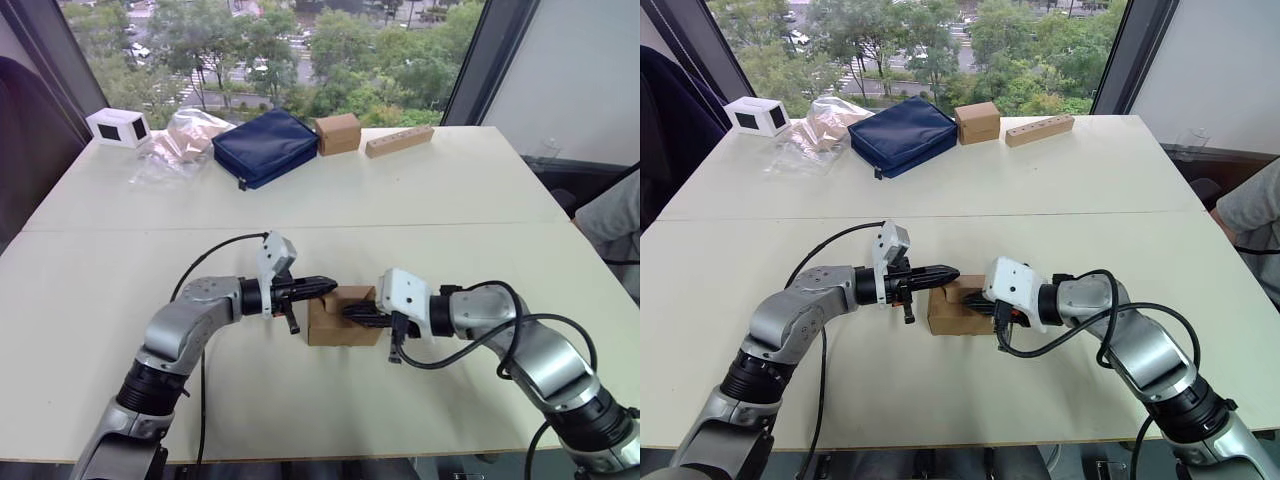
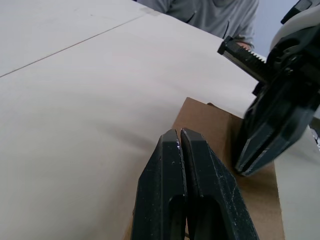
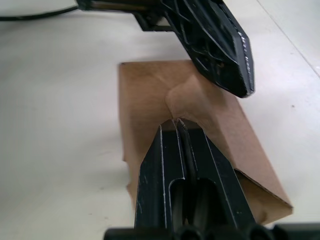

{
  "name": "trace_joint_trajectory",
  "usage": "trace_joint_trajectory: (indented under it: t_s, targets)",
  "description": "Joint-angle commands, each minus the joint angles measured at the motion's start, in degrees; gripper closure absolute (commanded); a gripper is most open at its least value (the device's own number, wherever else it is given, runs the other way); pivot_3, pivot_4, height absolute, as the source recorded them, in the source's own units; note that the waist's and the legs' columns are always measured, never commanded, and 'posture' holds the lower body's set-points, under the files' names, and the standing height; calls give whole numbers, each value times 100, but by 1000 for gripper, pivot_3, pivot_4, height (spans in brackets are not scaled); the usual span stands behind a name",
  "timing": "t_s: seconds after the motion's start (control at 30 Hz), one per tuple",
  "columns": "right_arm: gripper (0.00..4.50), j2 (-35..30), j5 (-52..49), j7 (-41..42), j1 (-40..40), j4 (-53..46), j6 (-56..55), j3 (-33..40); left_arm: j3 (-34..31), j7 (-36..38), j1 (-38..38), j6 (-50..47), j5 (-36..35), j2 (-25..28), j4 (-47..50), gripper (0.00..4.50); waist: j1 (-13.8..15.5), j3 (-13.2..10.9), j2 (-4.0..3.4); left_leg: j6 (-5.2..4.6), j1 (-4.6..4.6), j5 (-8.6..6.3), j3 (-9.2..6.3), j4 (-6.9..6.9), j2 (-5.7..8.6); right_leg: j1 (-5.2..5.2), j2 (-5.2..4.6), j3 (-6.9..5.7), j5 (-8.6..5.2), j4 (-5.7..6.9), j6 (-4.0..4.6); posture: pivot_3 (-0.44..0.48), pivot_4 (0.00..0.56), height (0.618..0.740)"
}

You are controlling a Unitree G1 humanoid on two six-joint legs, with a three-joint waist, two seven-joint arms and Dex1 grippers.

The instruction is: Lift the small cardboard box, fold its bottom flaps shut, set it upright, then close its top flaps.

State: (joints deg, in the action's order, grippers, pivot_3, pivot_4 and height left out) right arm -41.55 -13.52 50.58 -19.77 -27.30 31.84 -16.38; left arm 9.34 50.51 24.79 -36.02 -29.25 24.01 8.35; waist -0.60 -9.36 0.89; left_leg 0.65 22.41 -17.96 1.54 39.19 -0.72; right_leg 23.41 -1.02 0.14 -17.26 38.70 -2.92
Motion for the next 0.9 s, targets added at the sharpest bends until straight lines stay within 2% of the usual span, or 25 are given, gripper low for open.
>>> trace_joint_trajectory:
  t_s: [0.03,0.2,0.33,0.57,0.67,0.8,0.9]
  targets:
    - [4500,13,249,-71,-45,73,-124,-63,-128,-22,-40,-19,-103,-43,117,4440,1,0,0,0,0,0,0,0,0,0,0,0,0,0,0,0,150,740]
    - [4500,23,215,-38,36,6,-85,-30,-60,-5,-89,4,-43,-4,216,4440,0,0,0,0,-1,0,0,0,0,-1,0,0,0,0,0,0,150,740]
    - [4500,74,-280,111,72,-233,215,216,291,156,-123,338,400,253,287,4440,-1,0,0,0,-2,0,0,0,0,-2,0,0,0,0,0,0,150,740]
    - [4500,-10,-854,229,156,-406,539,708,408,186,-114,573,658,307,276,4440,3,0,-1,0,-3,0,-1,0,0,-4,-1,0,0,-2,0,0,150,740]
    - [4500,31,-1079,176,127,-363,645,966,286,162,-180,431,513,294,401,4440,0,0,-1,0,-3,0,-1,0,0,-4,-1,0,0,-2,0,0,150,740]
    - [4500,158,-1358,15,-24,-181,800,1343,-305,90,-331,-172,-209,349,841,4440,-5,0,-1,0,-2,0,-1,0,0,-4,-1,0,0,-2,0,0,150,740]
    - [4500,183,-1364,-35,-80,-104,792,1343,-642,32,-344,-499,-579,458,1115,4440,-14,0,0,0,-3,0,-2,-1,-2,-3,0,-1,0,-1,0,0,150,740]
